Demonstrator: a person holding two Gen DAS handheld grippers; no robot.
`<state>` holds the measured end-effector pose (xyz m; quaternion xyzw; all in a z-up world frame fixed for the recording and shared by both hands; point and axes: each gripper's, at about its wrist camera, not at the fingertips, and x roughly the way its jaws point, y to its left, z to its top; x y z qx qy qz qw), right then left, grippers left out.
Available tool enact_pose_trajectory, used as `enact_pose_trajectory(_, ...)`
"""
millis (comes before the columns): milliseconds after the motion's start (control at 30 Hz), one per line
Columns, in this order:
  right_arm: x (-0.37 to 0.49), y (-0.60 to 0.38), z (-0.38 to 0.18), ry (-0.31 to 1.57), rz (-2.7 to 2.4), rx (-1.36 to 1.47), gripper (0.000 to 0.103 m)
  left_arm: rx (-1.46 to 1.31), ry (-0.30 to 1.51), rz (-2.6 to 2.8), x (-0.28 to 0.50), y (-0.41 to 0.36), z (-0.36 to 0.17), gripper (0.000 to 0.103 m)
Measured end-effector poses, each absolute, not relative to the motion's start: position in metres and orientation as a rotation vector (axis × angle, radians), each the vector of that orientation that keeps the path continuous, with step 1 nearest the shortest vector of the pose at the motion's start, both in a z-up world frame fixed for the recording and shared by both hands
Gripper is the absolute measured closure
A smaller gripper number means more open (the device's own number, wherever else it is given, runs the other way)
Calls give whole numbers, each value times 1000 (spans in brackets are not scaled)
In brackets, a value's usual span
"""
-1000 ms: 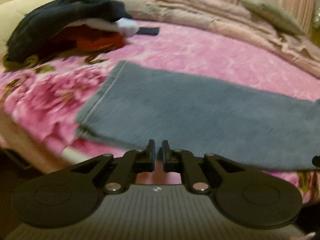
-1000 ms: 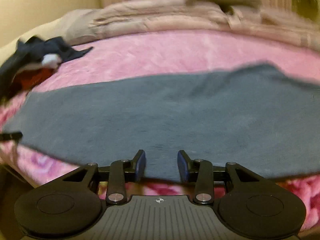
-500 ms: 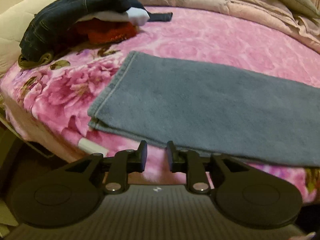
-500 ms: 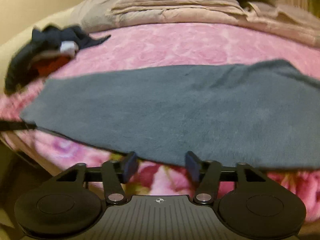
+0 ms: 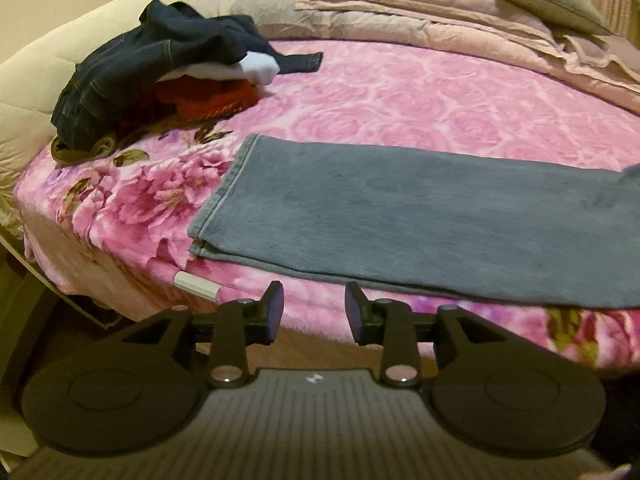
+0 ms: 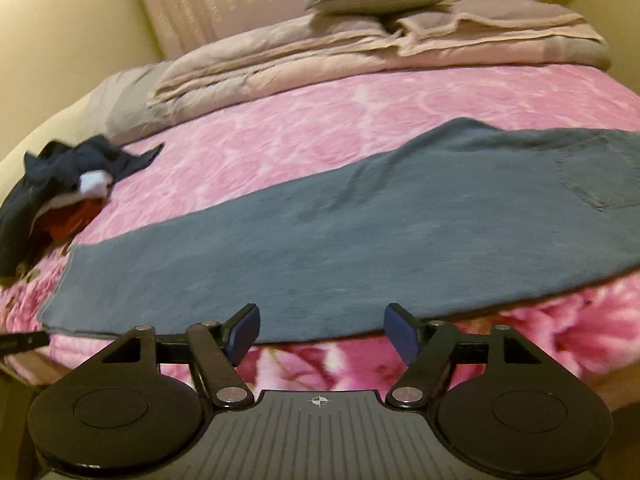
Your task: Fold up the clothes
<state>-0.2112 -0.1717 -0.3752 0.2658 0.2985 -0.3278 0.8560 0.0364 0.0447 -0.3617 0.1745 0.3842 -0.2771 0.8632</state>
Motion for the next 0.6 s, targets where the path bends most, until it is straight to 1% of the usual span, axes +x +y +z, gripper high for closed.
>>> enact_pose_trajectory(167,-242,-171,-362,588,-748,576,27,346,793,-636,15,53,-352,71)
enact_pose_trajectory(233,-252,-173,-358,575,-766,583,27,309,799,-673,13,57,-352,69)
enact_pose_trajectory(267,-257,-174,-357,569,-773,589,27,271,814,-697,14,60,-353,67)
enact_pose_trajectory(333,-268,-180,-356,554,-787,613,27,135,869,-739,23,72,-359,63)
enact_pose_trajectory(467,-293,-198,-360,526,-830,687,26,-314,1027,-758,64,111,-390,62)
enact_pose_trajectory(600,-312,-221,-371,512,-872,772,26,-381,1074,-699,86,115,-403,62)
